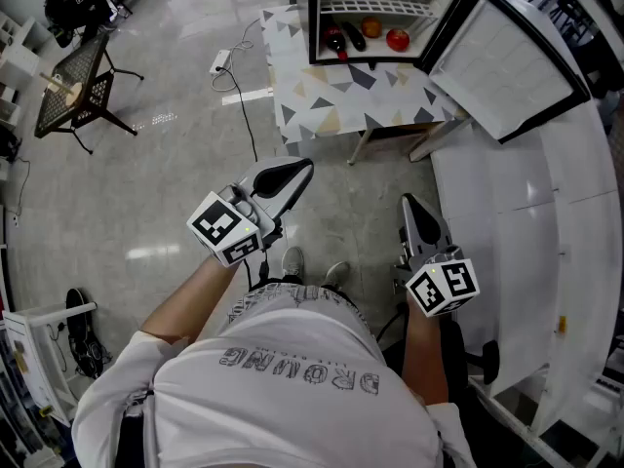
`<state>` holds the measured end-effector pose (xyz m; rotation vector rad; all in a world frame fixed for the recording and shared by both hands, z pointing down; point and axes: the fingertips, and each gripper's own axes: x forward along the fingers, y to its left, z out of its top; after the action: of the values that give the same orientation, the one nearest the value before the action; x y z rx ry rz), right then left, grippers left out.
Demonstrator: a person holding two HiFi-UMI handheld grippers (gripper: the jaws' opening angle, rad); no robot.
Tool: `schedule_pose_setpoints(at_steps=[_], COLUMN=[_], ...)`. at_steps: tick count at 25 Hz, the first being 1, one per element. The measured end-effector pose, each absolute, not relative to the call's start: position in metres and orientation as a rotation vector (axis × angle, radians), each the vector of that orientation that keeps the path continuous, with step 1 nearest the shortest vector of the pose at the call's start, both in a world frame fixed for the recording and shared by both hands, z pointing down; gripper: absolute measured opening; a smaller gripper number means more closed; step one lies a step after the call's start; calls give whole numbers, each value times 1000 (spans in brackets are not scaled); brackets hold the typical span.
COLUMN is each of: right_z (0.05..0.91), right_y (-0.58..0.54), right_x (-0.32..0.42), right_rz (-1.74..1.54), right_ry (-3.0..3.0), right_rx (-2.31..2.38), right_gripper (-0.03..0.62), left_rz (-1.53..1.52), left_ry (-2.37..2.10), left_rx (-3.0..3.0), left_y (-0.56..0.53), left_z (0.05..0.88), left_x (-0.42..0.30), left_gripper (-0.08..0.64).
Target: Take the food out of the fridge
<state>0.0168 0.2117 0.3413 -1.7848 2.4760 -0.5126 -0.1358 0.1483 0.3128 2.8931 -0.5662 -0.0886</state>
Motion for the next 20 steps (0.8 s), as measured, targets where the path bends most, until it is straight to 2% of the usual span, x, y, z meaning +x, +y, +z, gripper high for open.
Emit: schedule_pose_setpoints(at_steps=[20], right_z=[334], right_y=[223], right_x=[51], right_rz=[-455], right_ry=[2480], right_rx=[-1746], right_gripper=[-11], left_rz=[-94], left_ry=[-629], left_rx=[2894], left_y=[164], left_z=[312], left_x=[-106], left_gripper=[8])
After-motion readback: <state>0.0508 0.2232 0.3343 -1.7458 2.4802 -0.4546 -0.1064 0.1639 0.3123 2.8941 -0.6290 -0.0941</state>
